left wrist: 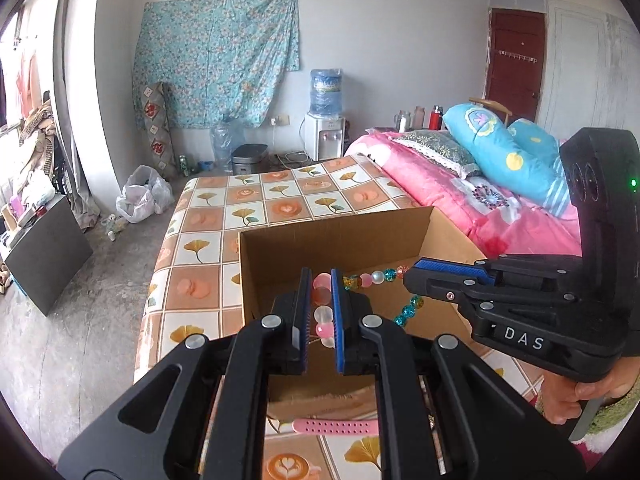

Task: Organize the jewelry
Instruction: 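Carry the beaded bracelet into the box and open the left tool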

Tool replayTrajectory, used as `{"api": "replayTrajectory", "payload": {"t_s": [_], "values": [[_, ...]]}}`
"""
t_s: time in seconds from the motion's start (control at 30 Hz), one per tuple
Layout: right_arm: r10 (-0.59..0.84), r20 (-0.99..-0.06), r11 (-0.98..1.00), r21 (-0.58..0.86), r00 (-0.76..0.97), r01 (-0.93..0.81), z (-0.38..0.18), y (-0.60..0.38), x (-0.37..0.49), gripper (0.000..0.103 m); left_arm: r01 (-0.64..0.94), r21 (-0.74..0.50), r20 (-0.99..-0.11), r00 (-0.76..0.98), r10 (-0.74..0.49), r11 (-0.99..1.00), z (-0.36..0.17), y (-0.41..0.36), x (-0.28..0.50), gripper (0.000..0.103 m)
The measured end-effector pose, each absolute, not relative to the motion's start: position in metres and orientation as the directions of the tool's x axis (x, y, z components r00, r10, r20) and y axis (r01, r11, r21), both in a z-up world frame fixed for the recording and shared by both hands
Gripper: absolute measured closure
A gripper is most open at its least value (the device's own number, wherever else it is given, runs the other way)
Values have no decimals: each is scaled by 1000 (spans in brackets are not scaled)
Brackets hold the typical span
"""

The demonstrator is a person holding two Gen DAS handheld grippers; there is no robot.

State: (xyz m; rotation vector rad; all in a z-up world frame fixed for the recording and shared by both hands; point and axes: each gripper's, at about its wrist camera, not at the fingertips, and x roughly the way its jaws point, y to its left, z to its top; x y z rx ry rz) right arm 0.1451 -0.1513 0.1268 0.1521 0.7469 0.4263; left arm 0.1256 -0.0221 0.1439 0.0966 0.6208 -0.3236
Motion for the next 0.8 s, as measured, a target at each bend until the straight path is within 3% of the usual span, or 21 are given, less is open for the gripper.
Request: {"api": "replayTrajectory", "payload": {"t_s": [0.2,0.4,0.47,0.6,0.73,0.8], "values": [[445,-769,894,348,458,-283,74,-142,241,93,314,50,-740,649,-176,948,107,-42,210,94],[445,-850,893,397,282,-213,20,-134,298,93,294,78,-848,521,-91,953,58,-44,261,94],[445,-862,894,413,243,-173,10,-134,308,92,285,86,-861,504,-74,955,52,-45,266,92],[462,-858,886,437,223,-153,1,-135,318,92,266,77,-838,540,-82,961,58,-42,266,72],[499,-821,867,470,278,-168,22,-146,299,92,246,30,-809,575,-121,969,75,-31,253,68],[509,-793,861,465,335,-208,43,-153,282,92,240,7,-784,604,-144,971,88,-24,239,60]]}}
